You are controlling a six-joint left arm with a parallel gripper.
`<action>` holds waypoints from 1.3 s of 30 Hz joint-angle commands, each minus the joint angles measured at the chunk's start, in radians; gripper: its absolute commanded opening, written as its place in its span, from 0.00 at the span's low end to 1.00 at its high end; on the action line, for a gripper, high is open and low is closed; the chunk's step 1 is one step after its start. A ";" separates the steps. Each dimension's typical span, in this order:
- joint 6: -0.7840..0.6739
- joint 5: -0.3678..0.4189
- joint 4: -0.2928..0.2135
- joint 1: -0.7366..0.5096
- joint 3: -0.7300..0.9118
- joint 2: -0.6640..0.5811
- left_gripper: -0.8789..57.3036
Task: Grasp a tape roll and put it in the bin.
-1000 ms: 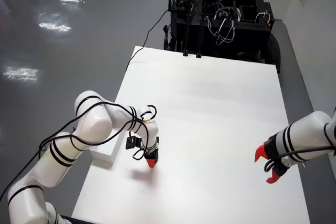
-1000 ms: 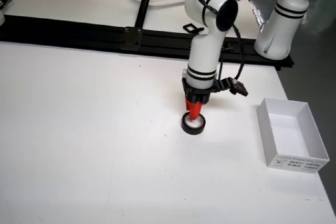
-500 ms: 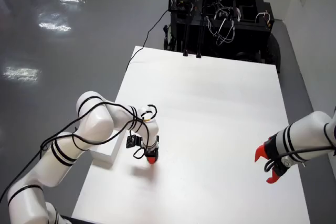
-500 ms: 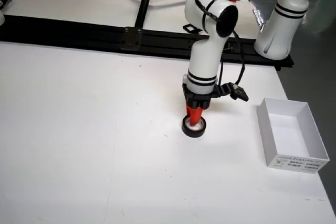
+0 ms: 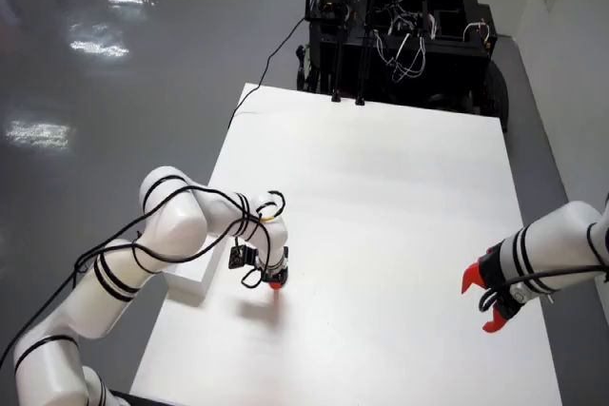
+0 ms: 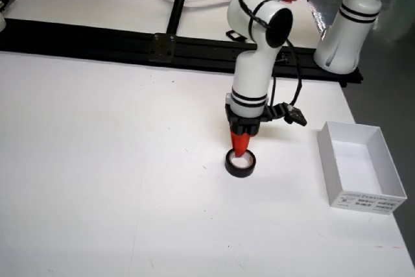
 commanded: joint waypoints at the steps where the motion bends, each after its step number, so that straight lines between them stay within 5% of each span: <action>1: 0.009 0.043 -0.006 -0.018 -0.003 0.001 0.00; 21: 0.052 0.190 0.026 -0.027 0.022 -0.232 0.00; 39: 0.130 0.270 0.032 0.186 0.201 -0.505 0.00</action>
